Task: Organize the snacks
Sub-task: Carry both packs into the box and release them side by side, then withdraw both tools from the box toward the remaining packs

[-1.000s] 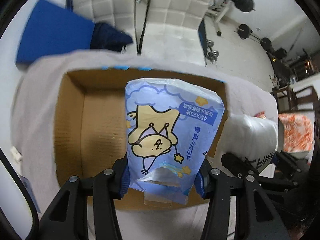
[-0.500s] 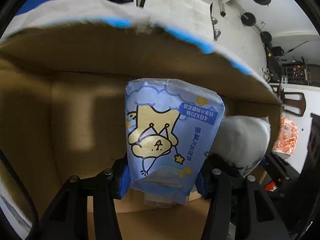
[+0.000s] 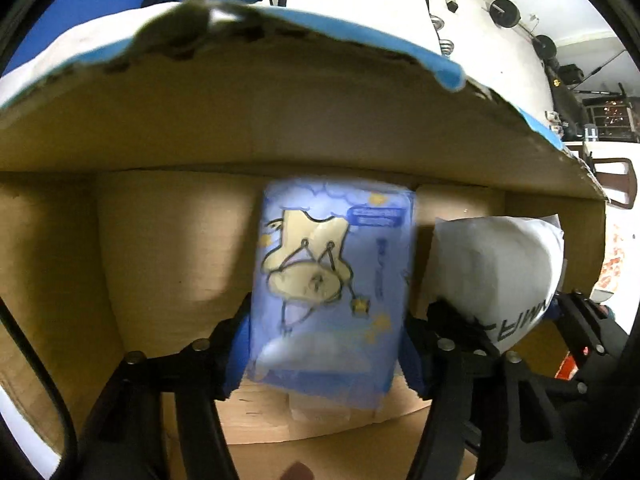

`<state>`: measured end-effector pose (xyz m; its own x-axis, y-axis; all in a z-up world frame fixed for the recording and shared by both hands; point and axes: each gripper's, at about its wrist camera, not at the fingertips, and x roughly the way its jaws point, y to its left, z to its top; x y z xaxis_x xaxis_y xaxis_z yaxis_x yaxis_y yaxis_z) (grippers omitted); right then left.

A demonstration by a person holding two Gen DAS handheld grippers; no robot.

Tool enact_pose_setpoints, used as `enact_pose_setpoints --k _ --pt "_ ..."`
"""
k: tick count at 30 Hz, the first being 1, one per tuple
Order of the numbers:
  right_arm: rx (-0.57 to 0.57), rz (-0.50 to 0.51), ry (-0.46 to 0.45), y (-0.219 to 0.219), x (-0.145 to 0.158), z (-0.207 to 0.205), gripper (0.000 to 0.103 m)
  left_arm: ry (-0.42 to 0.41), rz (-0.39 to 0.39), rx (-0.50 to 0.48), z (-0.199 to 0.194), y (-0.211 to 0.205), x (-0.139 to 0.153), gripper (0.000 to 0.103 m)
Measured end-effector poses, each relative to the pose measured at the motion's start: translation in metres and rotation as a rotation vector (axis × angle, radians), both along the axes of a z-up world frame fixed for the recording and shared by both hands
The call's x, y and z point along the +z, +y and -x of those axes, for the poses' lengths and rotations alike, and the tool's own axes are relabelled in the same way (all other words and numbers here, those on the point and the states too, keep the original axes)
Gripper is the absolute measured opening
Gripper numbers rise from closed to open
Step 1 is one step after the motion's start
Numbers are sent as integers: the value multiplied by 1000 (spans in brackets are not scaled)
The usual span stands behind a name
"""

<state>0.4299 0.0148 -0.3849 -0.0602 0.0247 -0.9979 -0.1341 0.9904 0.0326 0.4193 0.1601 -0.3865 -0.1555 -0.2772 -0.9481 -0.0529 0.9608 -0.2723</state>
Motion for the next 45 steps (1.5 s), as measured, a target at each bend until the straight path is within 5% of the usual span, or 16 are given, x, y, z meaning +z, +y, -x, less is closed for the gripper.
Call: enact_pose_setpoints --k 12,23,28,37,45 --pt "0 -9 -36 11 39 19 99 -64 -28 33 6 -8 44 101" --pt "-56 -49 -93 0 79 64 103 -260 -147 35 62 -16 111 103" --pt "-60 -43 -151 -6 108 94 103 -346 -212 45 92 20 146 102" --pt "-61 -58 -255 -18 162 144 103 -490 -263 74 148 25 184 102" --pt "-64 -92 -300 -26 198 186 103 -538 -243 83 180 16 217 102"
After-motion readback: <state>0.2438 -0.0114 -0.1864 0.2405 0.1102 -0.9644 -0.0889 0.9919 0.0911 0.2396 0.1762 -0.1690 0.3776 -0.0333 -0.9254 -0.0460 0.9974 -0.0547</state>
